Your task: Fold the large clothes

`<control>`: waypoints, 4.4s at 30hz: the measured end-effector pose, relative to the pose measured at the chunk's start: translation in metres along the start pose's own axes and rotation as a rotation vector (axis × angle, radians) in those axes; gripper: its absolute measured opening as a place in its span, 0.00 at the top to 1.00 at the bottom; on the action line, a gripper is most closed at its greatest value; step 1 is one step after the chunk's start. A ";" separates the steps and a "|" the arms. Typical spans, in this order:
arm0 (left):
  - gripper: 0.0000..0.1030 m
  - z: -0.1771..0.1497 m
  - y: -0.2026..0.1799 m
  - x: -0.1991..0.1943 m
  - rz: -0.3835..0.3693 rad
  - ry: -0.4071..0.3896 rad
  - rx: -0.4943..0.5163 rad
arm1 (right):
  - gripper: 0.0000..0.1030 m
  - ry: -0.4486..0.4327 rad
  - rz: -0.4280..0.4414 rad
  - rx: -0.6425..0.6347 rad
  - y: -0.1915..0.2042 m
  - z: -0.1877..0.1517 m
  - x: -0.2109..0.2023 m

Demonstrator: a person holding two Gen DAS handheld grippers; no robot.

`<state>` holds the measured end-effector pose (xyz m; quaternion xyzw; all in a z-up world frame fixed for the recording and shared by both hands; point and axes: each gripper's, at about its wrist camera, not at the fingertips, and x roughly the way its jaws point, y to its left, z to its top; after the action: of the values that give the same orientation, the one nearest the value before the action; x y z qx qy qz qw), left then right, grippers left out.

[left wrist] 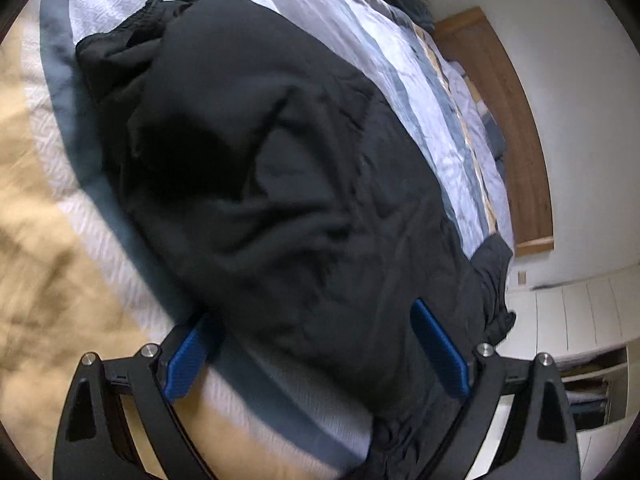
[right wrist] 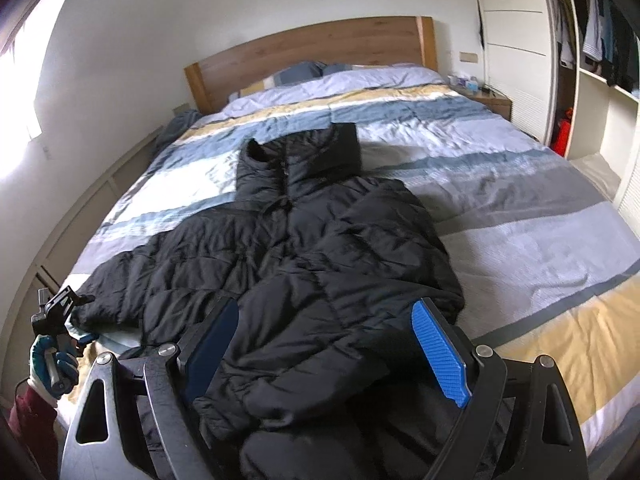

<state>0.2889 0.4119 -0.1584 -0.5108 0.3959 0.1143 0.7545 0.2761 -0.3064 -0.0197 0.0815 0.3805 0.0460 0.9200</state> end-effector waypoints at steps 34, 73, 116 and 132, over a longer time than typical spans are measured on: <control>0.86 0.041 -0.046 -0.060 -0.070 -0.163 0.055 | 0.15 -0.081 -0.024 0.048 -0.058 -0.008 -0.067; 0.87 -0.300 -0.262 -0.029 0.035 0.045 0.791 | 0.15 -0.151 -0.001 0.230 -0.202 -0.092 -0.147; 0.58 -0.367 -0.213 -0.051 0.035 0.148 0.979 | 0.15 -0.038 0.015 0.171 -0.190 -0.110 -0.112; 0.58 -0.223 -0.174 -0.080 0.116 0.003 0.880 | 0.15 0.031 0.178 -0.151 -0.010 -0.035 -0.052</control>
<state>0.2291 0.1601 -0.0198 -0.1183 0.4360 -0.0238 0.8918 0.2153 -0.3197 -0.0098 0.0447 0.3813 0.1571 0.9099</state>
